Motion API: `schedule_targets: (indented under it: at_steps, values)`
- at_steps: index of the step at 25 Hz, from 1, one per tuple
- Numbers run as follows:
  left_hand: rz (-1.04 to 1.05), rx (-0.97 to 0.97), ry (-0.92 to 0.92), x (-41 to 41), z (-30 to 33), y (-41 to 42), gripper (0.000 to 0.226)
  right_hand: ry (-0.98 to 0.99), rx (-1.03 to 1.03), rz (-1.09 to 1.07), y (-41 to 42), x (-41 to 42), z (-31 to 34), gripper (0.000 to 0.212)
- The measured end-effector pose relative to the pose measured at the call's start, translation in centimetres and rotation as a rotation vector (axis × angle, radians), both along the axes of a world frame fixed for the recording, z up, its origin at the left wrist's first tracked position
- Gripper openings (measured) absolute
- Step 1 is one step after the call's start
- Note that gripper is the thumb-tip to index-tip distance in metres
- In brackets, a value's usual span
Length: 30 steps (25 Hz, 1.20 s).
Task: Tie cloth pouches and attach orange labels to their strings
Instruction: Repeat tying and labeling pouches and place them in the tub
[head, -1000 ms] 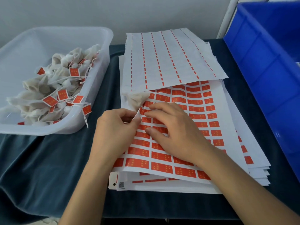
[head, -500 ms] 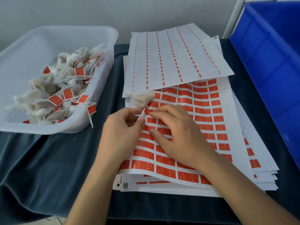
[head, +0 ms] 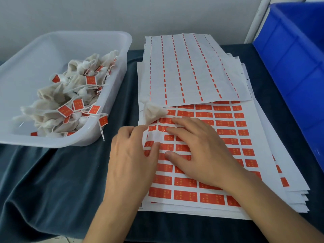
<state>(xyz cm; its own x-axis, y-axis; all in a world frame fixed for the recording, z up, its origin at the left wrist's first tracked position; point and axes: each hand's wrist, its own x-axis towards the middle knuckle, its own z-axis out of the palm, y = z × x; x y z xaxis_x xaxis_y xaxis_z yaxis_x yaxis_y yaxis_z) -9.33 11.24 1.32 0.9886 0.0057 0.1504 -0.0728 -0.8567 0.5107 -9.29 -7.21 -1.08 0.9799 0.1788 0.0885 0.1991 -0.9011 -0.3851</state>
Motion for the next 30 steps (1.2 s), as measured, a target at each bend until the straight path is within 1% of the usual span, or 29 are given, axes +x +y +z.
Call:
schedule_targets:
  at_steps: [2,5,6,9,12,15,17,21,23,26,28,30]
  values:
    - [0.044,-0.027,0.079,0.2,0.3,0.1,0.058,0.002,-0.003,-0.005,0.1,0.0,0.0,0.069]
    - [0.060,-0.004,0.155,0.9,0.8,-0.1,0.070,0.007,0.013,-0.006,0.1,0.0,0.1,0.069]
    - [0.054,-0.046,0.195,1.2,1.1,0.0,0.072,0.015,0.021,-0.003,0.1,-0.1,0.2,0.069]
    - [0.070,-0.304,0.419,2.5,2.8,0.6,0.083,0.030,0.062,0.001,0.0,0.0,0.5,0.071]
    - [0.068,-0.605,0.662,3.6,3.9,1.0,0.082,0.045,0.107,-0.005,0.0,0.2,0.7,0.071]
    - [0.037,-0.835,0.814,3.9,3.7,1.0,0.086,0.039,0.165,-0.010,0.0,0.2,0.8,0.072]
    - [0.029,-0.937,0.815,3.8,3.1,0.9,0.095,0.034,0.218,-0.027,0.1,0.2,0.8,0.073]
    - [0.002,-0.929,0.756,3.9,1.9,0.6,0.100,0.032,0.273,-0.022,0.2,0.1,0.9,0.072]
    - [-0.019,-0.933,0.761,4.3,1.6,0.7,0.093,0.034,0.318,-0.012,0.4,0.1,1.0,0.070]
    - [-0.060,-0.921,0.783,4.7,1.2,1.0,0.084,0.036,0.331,-0.026,0.3,0.1,0.9,0.066]
    - [-0.064,-0.922,0.804,4.8,1.0,1.2,0.082,0.022,0.347,-0.077,0.1,0.1,0.9,0.057]
    - [-0.065,-0.935,0.827,4.7,0.9,1.3,0.078,-0.075,0.311,-0.159,-0.1,0.0,0.7,0.045]
